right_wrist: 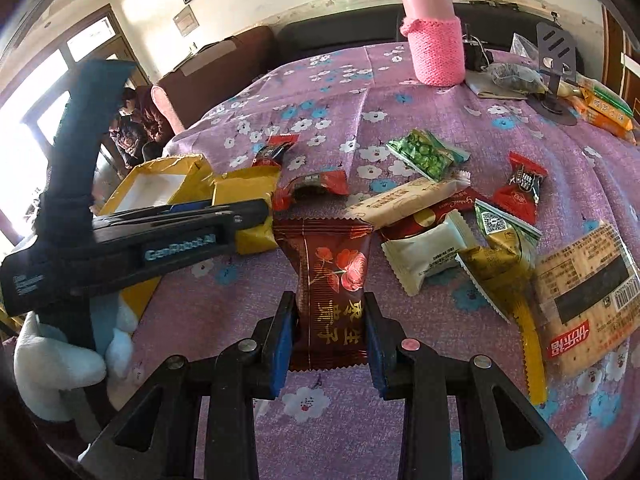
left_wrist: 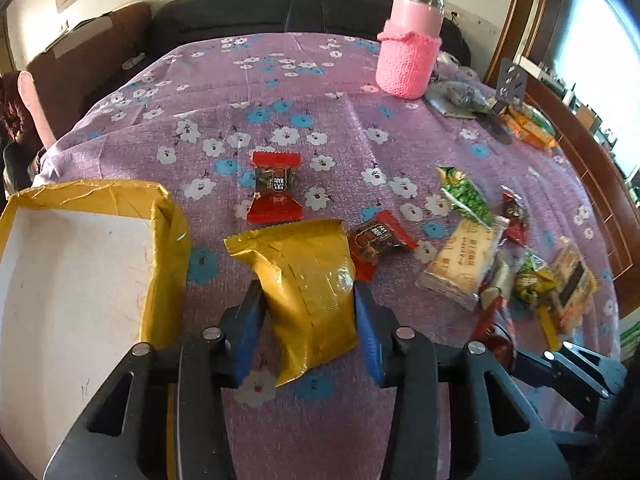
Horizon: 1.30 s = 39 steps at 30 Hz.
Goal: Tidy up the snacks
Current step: 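Carry both packets over the yellow-rimmed tray and release them inside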
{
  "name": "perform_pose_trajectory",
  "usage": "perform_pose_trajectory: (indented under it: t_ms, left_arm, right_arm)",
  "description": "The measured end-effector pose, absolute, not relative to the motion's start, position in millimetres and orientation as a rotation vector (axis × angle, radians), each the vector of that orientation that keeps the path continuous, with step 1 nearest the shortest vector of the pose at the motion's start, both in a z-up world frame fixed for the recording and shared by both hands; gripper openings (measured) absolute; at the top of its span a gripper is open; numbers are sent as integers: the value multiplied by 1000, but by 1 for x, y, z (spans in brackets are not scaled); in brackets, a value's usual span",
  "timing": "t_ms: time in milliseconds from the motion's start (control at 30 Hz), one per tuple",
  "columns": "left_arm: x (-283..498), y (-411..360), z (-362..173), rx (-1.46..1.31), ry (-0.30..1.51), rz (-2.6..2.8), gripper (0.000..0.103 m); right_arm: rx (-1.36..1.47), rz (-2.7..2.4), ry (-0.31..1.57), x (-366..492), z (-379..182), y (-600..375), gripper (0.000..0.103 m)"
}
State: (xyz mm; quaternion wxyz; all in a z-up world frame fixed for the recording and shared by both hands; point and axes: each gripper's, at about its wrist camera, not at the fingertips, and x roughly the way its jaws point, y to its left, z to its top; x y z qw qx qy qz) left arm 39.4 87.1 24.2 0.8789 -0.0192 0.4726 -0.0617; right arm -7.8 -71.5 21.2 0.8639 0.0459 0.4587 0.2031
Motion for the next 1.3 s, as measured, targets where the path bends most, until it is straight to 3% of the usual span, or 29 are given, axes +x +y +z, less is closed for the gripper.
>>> perform_pose_trajectory:
  t_ms: [367, 667, 1033, 1300]
  left_arm:
    - [-8, 114, 54, -212, 915, -184, 41]
    - [-84, 212, 84, -345, 805, -60, 41]
    - [-127, 310, 65, -418, 783, 136, 41]
    - [-128, 334, 51, -377, 792, 184, 41]
  right_arm:
    - [126, 472, 909, -13, 31, -70, 33]
    - [123, 529, 862, -27, 42, -52, 33]
    - [37, 708, 869, -71, 89, 41, 32]
    - [-33, 830, 990, -79, 69, 141, 32]
